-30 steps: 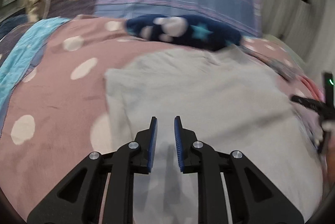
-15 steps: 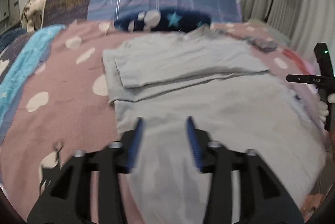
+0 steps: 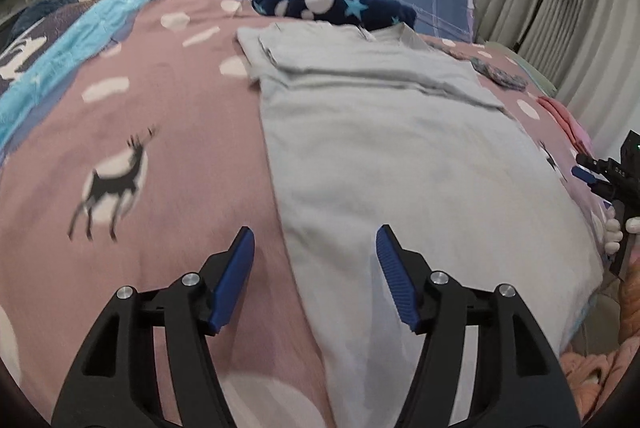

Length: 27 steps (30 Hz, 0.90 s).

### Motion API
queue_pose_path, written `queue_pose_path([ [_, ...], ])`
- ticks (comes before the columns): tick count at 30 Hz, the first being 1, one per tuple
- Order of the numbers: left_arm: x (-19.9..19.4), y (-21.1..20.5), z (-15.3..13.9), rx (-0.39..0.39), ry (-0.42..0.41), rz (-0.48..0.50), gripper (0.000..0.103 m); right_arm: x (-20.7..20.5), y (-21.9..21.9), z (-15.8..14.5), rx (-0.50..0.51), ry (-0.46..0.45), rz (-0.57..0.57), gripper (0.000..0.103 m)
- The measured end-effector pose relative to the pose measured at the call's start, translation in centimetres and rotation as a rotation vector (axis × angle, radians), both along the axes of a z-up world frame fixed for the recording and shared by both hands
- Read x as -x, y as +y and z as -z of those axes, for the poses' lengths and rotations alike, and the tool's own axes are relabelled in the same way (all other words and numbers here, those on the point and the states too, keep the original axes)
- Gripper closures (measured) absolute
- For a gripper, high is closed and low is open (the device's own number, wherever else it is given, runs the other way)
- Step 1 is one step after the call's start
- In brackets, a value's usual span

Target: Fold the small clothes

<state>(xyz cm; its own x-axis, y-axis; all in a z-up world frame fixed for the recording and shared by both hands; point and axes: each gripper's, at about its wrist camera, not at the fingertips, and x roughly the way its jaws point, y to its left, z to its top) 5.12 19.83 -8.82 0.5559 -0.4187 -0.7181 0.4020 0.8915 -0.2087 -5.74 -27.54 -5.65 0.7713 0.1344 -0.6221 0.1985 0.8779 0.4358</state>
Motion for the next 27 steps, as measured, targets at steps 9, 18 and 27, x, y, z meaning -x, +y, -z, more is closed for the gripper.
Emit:
queue_pose_path([
  [9, 3.8, -0.2, 0.9, 0.038, 0.009, 0.036, 0.032, 2.3, 1.5, 2.4, 0.022, 0.123, -0.097, 0.043],
  [18, 7.9, 0.5, 1.1, 0.140, 0.035, 0.099, 0.040, 5.2, 1.9, 2.6, 0.007, 0.153, -0.160, 0.047],
  [27, 11.8, 1.7, 1.6, 0.223, 0.083, 0.111, 0.053, 10.0, 1.2, 3.9, -0.184, 0.160, -0.254, 0.047],
])
